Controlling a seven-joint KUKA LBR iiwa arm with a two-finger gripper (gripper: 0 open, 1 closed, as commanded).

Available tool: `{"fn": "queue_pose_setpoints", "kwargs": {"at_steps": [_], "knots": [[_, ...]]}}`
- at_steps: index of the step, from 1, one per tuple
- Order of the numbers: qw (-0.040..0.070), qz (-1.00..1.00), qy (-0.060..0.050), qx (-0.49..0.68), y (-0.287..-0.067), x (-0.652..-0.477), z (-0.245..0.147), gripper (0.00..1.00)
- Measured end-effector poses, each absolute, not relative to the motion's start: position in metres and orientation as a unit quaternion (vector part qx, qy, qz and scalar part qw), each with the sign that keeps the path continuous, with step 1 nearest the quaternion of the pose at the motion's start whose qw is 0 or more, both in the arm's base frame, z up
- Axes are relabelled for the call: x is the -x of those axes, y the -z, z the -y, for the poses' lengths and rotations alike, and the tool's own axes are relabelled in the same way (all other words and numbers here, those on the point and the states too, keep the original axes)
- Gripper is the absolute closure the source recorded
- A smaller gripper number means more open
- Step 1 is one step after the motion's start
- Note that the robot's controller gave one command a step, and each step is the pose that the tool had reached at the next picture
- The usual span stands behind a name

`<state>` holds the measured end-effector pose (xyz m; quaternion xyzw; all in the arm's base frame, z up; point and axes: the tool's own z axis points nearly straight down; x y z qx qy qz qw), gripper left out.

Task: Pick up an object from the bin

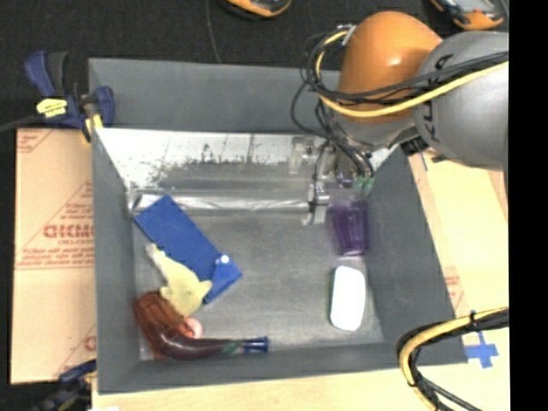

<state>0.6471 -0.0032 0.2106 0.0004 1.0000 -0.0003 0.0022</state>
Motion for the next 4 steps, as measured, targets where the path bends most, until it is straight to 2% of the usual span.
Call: {"fn": "queue_pose_setpoints", "kwargs": {"at_steps": [1, 2, 3, 4], "knots": [[0.004, -1.000, 0.001, 0.014, -0.133, -0.644, 0.078, 0.00], [0.001, -1.000, 0.000, -0.020, -0.093, -0.641, 0.111, 0.00], [0.003, -0.993, 0.001, 0.122, -0.101, -0.624, 0.125, 0.00], [0.011, -0.933, 0.003, 0.361, -0.081, -0.591, 0.133, 0.00]]}}
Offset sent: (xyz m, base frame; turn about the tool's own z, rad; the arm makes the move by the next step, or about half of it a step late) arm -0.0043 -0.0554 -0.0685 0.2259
